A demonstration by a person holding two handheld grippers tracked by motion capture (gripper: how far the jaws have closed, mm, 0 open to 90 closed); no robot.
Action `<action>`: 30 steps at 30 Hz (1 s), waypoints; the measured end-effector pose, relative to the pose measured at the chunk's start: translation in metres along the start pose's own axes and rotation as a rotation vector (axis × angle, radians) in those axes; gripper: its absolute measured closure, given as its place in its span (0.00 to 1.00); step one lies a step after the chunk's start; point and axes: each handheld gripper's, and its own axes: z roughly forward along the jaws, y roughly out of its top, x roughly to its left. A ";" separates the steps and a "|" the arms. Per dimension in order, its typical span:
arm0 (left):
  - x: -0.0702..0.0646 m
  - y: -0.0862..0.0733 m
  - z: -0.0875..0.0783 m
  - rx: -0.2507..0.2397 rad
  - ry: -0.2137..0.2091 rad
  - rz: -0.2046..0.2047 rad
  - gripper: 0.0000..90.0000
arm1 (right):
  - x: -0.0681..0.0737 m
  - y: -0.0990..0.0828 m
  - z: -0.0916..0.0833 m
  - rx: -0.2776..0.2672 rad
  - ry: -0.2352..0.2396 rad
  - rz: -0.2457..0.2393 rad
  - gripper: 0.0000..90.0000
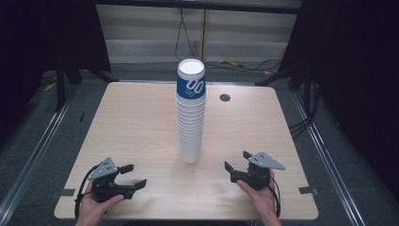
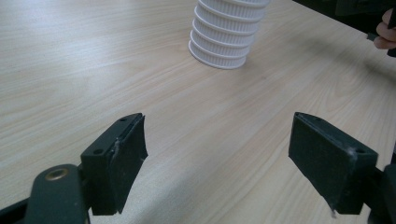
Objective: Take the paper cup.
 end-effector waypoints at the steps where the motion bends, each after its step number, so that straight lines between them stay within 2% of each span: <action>1: 0.000 0.000 0.001 0.003 -0.001 0.001 0.21 | 0.000 0.000 0.000 0.006 -0.001 0.001 0.20; 8: 0.000 0.003 0.003 0.006 -0.008 0.012 0.21 | 0.004 0.003 0.005 0.026 0.040 -0.001 0.21; 10: 0.000 0.004 0.003 0.002 -0.009 0.012 0.21 | 0.005 0.007 0.007 0.038 0.069 -0.018 0.19; 12: -0.001 0.004 0.003 -0.001 -0.006 0.017 0.21 | 0.006 0.009 0.006 0.037 0.075 -0.020 0.20; 20: -0.005 0.002 0.003 0.005 -0.017 0.038 0.21 | 0.013 0.019 -0.004 0.025 0.118 -0.028 0.22; 28: -0.007 0.002 0.003 0.003 -0.024 0.044 0.21 | 0.021 0.035 -0.006 0.001 0.157 -0.047 0.25; 30: -0.007 0.002 0.003 0.000 -0.023 0.045 0.21 | 0.022 0.043 -0.006 -0.007 0.184 -0.050 0.28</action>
